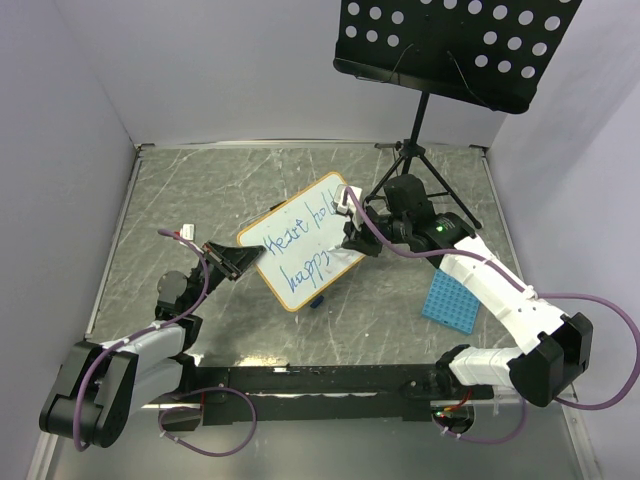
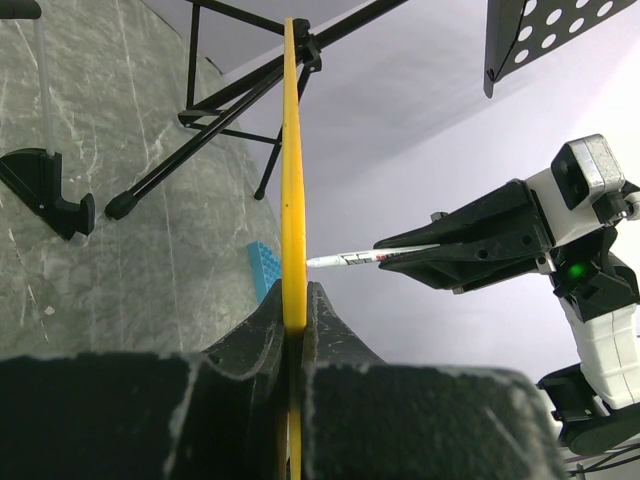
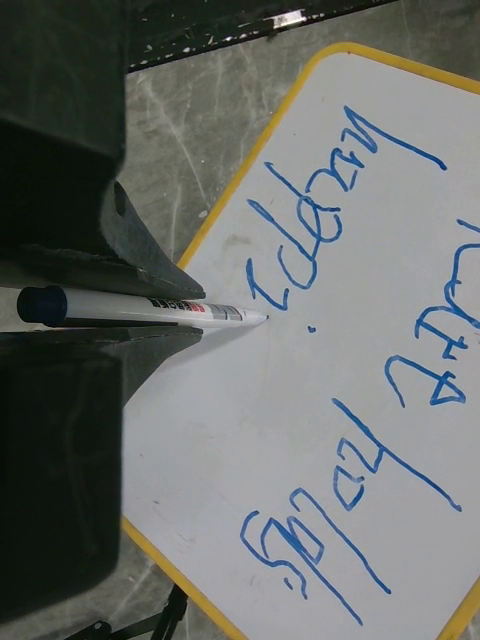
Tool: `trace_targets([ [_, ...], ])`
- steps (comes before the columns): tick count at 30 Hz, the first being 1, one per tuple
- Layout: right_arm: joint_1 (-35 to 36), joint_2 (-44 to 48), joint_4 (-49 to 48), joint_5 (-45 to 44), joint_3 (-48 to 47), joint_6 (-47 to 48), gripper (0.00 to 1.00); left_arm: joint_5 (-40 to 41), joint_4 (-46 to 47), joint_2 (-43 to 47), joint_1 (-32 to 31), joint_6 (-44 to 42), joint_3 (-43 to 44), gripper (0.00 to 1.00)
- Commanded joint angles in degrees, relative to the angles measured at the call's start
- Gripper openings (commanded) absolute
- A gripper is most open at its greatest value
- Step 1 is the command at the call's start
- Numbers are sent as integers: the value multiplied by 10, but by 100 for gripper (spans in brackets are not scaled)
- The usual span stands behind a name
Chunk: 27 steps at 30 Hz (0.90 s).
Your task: Write a sentence on the whiteboard
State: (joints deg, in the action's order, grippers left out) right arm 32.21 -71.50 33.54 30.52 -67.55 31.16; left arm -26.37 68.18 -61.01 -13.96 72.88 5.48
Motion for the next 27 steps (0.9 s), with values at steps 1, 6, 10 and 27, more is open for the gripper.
trace_targets([
  [1,-4,-5,-1,8,-24,4,0,-2,99,8,0,21,16,1],
  [6,-4,-3,14,9,-23,11,0,-2,98,10,0,21,15,1],
  [10,-4,0,23,6,-21,16,0,0,94,13,0,19,14,1],
  [27,-5,-2,43,17,-30,29,0,-2,104,5,0,21,12,1],
])
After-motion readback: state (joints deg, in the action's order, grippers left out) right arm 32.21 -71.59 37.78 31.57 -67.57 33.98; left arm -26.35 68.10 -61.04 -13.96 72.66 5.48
